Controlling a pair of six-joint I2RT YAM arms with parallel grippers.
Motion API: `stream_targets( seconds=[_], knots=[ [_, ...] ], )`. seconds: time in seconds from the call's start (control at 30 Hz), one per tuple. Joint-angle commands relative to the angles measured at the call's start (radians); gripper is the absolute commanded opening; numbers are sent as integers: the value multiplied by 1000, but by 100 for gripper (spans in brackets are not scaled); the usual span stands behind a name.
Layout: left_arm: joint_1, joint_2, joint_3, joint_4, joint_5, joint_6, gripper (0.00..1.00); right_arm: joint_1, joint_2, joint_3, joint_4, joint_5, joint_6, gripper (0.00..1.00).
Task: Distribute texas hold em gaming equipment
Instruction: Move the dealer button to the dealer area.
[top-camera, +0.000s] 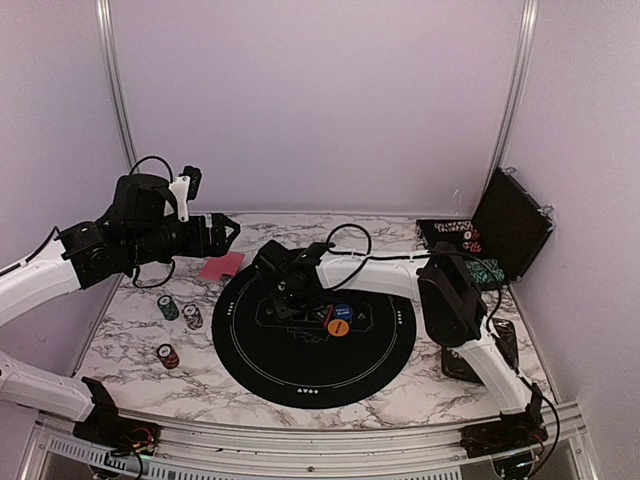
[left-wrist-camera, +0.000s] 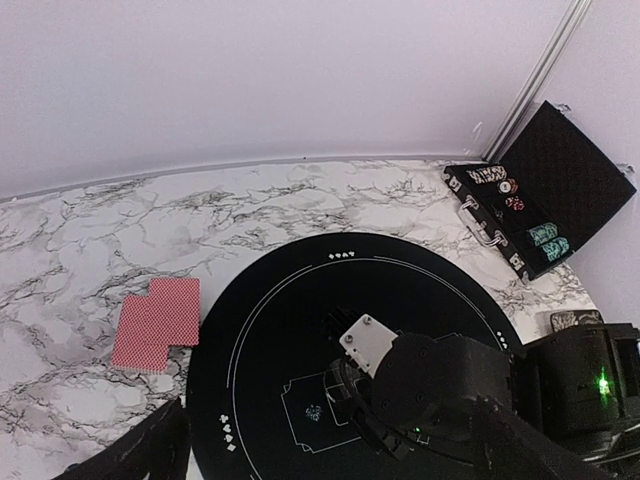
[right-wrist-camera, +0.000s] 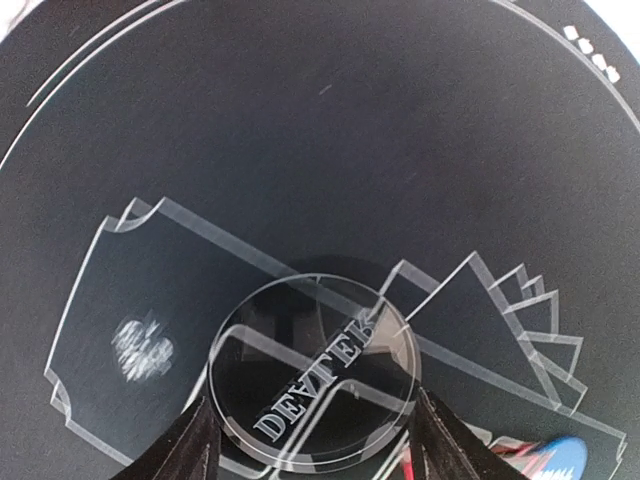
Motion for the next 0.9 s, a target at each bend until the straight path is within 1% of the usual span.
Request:
stream_targets(
  seconds=[0.0, 0.2, 0.4, 0.57, 0.87],
  knots=[
    [5, -7, 11, -7, 16, 6, 99, -74, 43, 40, -24, 54, -18, 62],
    [7, 6, 22, -8, 30, 12, 99, -143, 53, 40, -19, 91, -8, 62],
    [8, 20, 29, -9, 43, 6, 99, -198, 64, 45, 10, 79, -34, 63],
    [8, 27, 34, -8, 42, 1, 99, -219, 76, 64, 42, 58, -71, 65],
    [8, 35, 42, -8, 49, -5, 99, -255, 132, 136, 50, 60, -107, 65]
  ],
)
